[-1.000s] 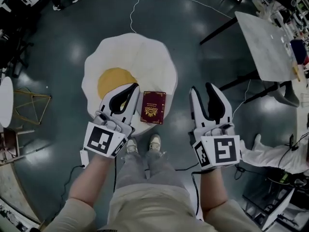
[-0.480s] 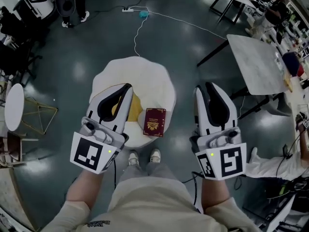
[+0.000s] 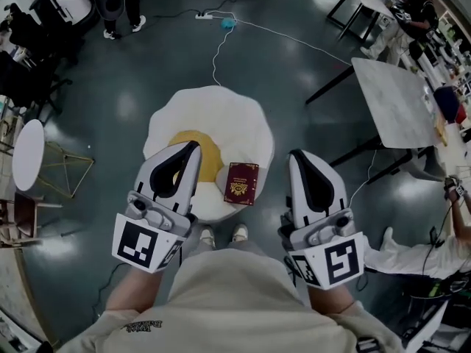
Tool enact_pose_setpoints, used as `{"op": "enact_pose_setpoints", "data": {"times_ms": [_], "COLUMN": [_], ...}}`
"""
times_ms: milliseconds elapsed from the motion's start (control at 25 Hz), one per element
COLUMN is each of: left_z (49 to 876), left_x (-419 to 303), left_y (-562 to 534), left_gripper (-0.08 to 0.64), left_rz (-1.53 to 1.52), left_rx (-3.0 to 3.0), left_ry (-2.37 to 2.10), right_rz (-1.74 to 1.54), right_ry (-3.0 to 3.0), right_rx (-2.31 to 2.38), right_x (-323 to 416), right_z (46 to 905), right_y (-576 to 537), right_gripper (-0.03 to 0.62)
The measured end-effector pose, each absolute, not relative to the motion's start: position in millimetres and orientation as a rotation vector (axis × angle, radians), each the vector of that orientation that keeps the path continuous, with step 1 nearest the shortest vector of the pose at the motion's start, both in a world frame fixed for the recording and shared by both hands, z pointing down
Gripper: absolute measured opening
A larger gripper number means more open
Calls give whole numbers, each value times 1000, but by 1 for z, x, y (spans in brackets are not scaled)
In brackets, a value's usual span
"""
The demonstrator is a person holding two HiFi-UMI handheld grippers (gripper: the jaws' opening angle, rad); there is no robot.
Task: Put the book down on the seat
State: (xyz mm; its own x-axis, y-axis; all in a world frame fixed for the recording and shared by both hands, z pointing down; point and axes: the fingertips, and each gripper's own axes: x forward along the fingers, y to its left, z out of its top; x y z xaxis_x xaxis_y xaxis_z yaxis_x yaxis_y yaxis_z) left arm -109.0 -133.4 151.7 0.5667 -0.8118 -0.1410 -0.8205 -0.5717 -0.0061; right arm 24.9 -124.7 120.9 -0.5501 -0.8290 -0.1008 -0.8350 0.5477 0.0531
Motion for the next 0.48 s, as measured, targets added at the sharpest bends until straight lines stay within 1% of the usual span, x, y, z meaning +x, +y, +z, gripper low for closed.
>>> {"op": "enact_pose_setpoints", "data": {"times_ms": [240,480], "left_z": [167,169], "left_x": [-120,-127], "left_y": [-119,-125], "left_gripper": [5,5], "left_rz": [128,131], "left_rx": [-2704,-2702], "left_ry": [1459,1468], "right_rz": [77,138], "right_ry": [2710,2704], "right_rx": [-1492,-1508], "right_x": [21,18], "right_z": [142,140], "right_y": [-123,-136], "right_gripper": [5,3]}}
